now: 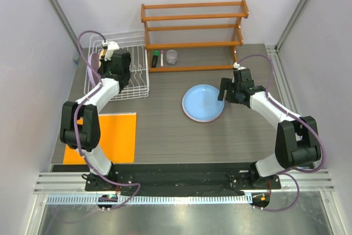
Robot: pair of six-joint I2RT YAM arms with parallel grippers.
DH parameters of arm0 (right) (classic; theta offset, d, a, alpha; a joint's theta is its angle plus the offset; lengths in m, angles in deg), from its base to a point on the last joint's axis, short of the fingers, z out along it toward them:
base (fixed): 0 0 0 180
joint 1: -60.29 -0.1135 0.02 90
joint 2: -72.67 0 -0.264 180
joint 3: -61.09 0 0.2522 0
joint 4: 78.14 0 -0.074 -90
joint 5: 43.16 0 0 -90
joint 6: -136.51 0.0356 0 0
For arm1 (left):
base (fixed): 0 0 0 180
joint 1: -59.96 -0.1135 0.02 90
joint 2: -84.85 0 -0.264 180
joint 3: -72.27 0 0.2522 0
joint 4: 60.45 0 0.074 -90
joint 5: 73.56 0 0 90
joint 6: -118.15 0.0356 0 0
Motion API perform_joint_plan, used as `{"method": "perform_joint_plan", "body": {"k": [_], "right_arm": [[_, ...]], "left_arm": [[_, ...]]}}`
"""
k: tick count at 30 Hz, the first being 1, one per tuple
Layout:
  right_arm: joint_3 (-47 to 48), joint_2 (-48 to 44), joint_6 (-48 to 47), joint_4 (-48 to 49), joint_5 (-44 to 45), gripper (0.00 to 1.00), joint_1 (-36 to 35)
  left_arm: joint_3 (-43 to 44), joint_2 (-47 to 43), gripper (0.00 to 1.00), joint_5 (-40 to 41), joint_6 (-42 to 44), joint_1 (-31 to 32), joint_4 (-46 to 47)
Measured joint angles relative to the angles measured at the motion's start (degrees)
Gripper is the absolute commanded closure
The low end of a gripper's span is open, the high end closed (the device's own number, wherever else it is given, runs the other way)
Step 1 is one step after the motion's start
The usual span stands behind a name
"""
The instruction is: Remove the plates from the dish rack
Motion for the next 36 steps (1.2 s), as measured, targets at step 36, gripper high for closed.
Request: {"method": "perform_joint_plan", "body": {"k": [36], "right_arm": [[-2.6,-8.7,5.6,13.3,-16.0,0.18,-5.1]], "left_arm": [[-7.5,-24.9,1.00,-37.4,-23.1,15.1,-12.5]]}}
